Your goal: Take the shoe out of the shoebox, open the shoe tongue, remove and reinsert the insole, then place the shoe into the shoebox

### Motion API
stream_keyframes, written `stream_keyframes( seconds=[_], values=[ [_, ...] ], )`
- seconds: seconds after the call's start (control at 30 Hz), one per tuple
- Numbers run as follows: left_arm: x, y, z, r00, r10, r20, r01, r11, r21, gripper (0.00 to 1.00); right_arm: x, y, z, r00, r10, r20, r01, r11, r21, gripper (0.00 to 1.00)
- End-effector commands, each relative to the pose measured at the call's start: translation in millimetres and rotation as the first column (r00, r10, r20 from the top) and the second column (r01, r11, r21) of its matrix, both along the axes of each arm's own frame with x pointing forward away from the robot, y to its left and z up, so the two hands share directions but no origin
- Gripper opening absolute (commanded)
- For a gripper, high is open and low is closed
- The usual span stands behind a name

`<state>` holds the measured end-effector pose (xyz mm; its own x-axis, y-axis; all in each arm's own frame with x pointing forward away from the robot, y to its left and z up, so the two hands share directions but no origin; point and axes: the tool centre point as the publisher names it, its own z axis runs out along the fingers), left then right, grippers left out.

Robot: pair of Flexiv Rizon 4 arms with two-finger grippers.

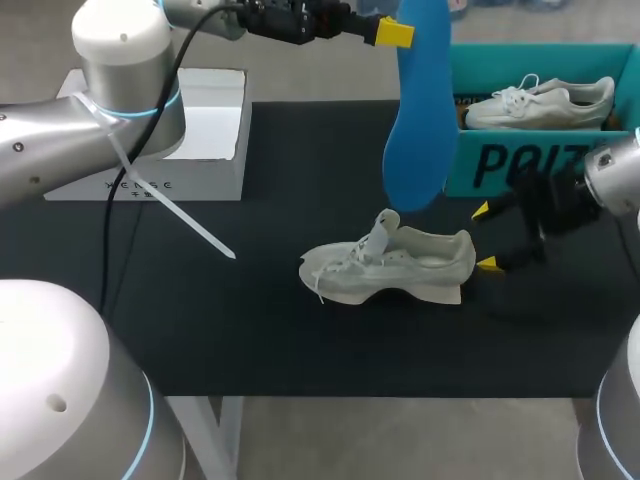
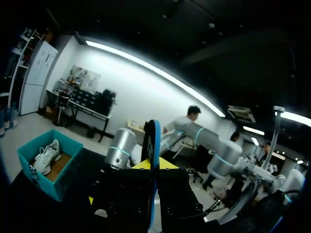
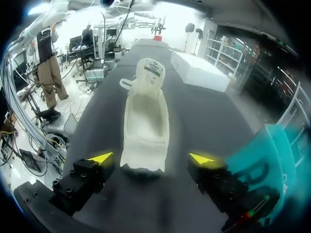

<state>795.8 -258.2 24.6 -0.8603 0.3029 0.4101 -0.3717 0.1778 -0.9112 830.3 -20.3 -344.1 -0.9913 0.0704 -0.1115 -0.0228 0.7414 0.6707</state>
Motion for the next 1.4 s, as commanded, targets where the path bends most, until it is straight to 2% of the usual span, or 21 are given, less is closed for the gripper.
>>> stream_keyframes(
  seconds=[0.03,0.37,0.57,0.9,1.4],
  values=[
    [1.1,-0.9,-0.2,1.0,-0.003,0.0,0.003,1.0,-0.001,0.0,1.6,8.0,14.6,1.0,-0.011,-0.014,0.009,0.99,-0.139,1.0],
    [1.1,-0.9,-0.2,1.0,-0.003,0.0,0.003,1.0,-0.001,0.0,21.5,29.6,21.9,0.997,-0.072,-0.005,0.068,0.959,-0.275,1.0],
    [1.1,-0.9,-0.2,1.0,-0.003,0.0,0.003,1.0,-0.001,0.0,33.1,41.7,18.8,0.996,-0.086,-0.018,0.074,0.93,-0.36,1.0],
    [1.1,-0.9,-0.2,1.0,-0.003,0.0,0.003,1.0,-0.001,0.0,42.6,48.2,4.4,0.991,-0.128,-0.033,0.102,0.899,-0.426,1.0],
    [1.1,-0.9,-0.2,1.0,-0.003,0.0,0.003,1.0,-0.001,0.0,47.1,54.8,-29.2,0.992,-0.1,-0.082,0.052,0.887,-0.459,1.0]
  ],
)
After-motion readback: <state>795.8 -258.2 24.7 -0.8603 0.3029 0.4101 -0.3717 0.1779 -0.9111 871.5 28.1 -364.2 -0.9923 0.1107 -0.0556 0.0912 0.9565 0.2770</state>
